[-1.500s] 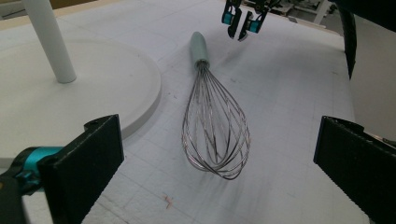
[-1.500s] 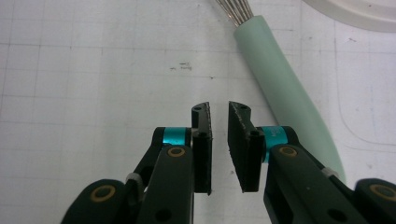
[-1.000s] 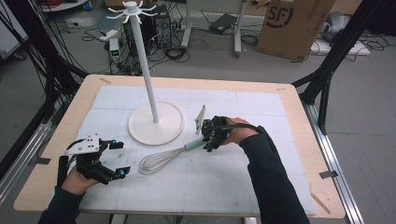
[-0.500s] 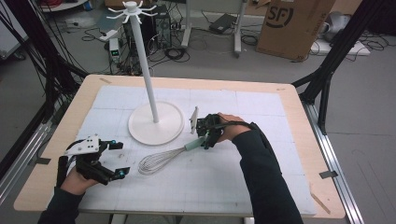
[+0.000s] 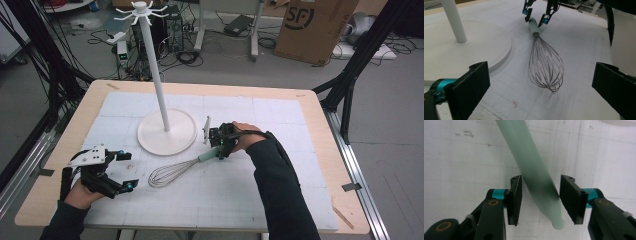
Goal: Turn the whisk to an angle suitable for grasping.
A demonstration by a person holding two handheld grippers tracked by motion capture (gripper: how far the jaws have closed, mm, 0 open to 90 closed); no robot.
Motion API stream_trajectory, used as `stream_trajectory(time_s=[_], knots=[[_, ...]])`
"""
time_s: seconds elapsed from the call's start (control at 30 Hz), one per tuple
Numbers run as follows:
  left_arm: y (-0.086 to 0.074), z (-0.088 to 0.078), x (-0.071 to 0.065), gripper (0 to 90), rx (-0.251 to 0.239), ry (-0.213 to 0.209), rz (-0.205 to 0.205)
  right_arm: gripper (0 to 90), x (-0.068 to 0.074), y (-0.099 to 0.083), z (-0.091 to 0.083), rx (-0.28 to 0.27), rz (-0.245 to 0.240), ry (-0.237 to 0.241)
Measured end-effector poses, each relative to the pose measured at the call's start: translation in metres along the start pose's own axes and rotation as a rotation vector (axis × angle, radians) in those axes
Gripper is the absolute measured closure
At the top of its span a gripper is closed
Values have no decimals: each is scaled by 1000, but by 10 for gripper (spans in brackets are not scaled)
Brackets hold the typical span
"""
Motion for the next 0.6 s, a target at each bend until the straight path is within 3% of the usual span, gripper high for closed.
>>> stream_trajectory(time_s=[0.37, 0.6], knots=[[0, -4, 1, 20, -14, 5, -5, 624, 6, 2, 2, 14, -2, 58], [1, -4, 0, 20, -15, 4, -1, 655, 13, 5, 2, -2, 37, 118]])
Point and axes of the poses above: each handheld gripper's, and its own axes: z roughly forward along the jaws, y roughly out of its top, x roughly to its left, the point moved 2 cm from there along z, roughly forward along the jaws, and after that the axes turned 4 degrees about -z, right-handed, at the moved point
